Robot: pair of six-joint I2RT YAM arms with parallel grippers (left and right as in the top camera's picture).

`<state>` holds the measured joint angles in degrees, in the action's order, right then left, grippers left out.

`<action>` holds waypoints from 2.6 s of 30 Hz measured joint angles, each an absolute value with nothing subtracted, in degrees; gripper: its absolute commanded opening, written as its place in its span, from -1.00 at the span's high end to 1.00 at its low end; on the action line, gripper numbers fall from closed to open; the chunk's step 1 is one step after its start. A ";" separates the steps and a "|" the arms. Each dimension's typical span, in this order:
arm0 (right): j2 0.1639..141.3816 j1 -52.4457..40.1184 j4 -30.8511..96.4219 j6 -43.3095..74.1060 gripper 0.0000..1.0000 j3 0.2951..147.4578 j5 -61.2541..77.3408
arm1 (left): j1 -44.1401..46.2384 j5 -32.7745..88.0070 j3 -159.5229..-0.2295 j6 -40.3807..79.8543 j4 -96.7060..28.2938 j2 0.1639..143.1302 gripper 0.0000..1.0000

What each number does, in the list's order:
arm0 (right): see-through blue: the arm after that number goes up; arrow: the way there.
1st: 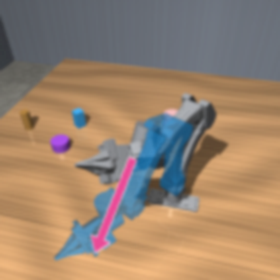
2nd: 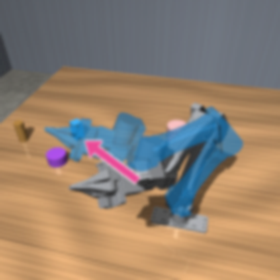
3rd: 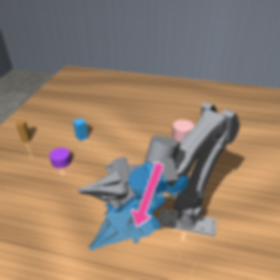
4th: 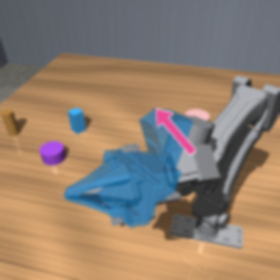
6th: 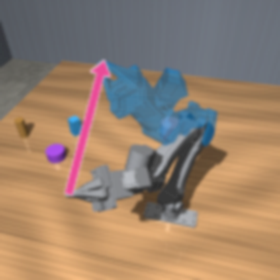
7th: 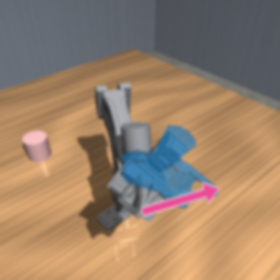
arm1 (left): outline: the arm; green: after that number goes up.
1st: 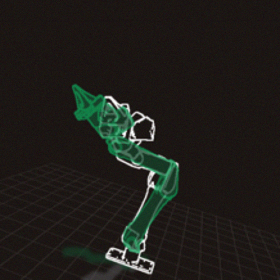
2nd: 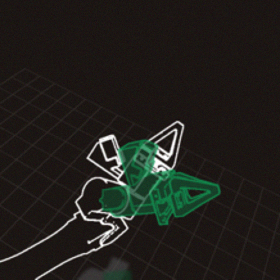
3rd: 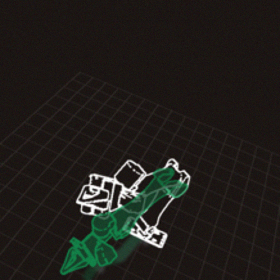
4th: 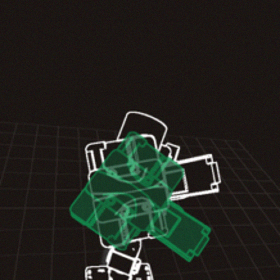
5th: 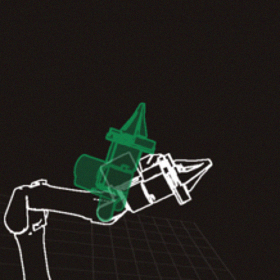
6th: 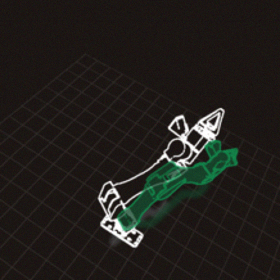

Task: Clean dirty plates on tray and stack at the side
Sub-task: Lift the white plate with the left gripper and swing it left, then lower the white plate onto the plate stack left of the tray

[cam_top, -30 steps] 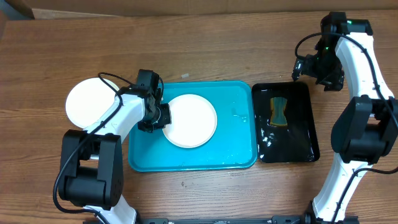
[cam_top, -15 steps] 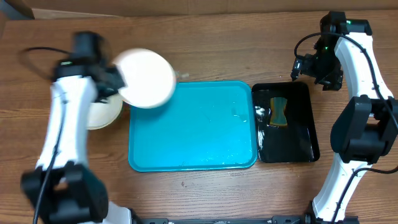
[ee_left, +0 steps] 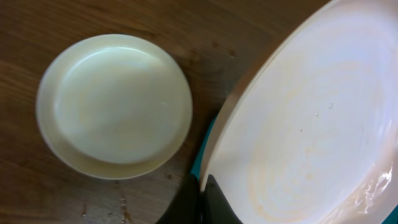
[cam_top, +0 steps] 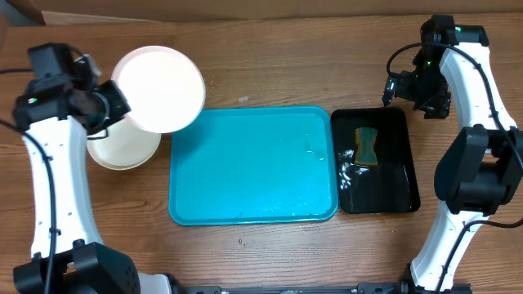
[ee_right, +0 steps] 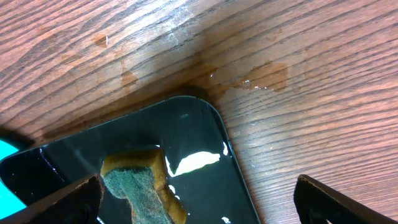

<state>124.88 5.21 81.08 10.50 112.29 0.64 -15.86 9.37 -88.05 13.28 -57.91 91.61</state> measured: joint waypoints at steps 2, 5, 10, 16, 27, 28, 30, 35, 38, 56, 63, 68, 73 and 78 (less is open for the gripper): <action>124.88 5.21 81.08 10.52 -1.00 112.29 0.67 | -11.70 9.91 -88.05 13.23 -57.78 91.61 0.92; 124.88 5.21 81.06 10.52 -1.00 112.29 0.67 | -3.95 9.54 -88.05 13.28 -56.47 91.61 0.92; 124.88 5.21 81.08 10.50 -1.00 112.29 0.69 | 13.52 3.11 -88.05 13.26 -51.35 92.42 0.92; 124.88 5.21 81.03 10.50 -1.00 112.29 0.69 | 33.91 -9.32 -88.05 13.08 -41.76 95.85 0.92; 124.88 5.21 81.08 10.52 -1.00 112.29 0.67 | 54.37 -33.30 -88.09 3.18 -28.73 104.88 0.92; 124.88 5.21 81.08 10.52 -1.00 112.29 0.69 | 56.01 -36.36 -88.09 0.71 -27.44 105.75 0.92; 124.88 5.21 81.10 10.52 -1.00 112.29 0.69 | 58.63 -41.85 -88.07 -3.40 -24.62 106.76 0.92; 124.88 5.21 81.10 10.52 -1.00 112.29 0.67 | 64.99 -55.29 -88.12 -14.44 -17.02 107.11 0.92; 124.88 5.21 81.06 10.50 -1.00 112.29 0.67 | 68.16 -61.19 -88.12 -18.94 -16.23 107.11 0.92; 124.88 5.21 81.10 10.50 -1.00 112.29 0.69 | 56.10 -39.64 -88.47 11.16 -47.37 106.24 0.91; 124.88 5.21 81.08 10.50 -1.00 112.29 0.69 | 28.10 -10.50 -88.47 18.76 -53.47 102.56 0.92; 124.88 5.21 81.08 10.50 -1.00 112.29 0.69 | 4.62 -0.86 -88.47 20.27 -57.67 102.26 0.91; 124.88 5.21 81.08 10.50 -1.00 112.29 0.69 | -15.09 1.58 -88.44 21.06 -57.84 102.26 0.92; 124.88 5.21 81.08 10.50 -1.00 112.29 0.69 | -27.77 2.17 -85.47 21.08 -53.17 102.00 0.92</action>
<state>124.88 5.21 81.08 10.50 112.29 0.69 -27.77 2.17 -85.47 21.08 -53.17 102.00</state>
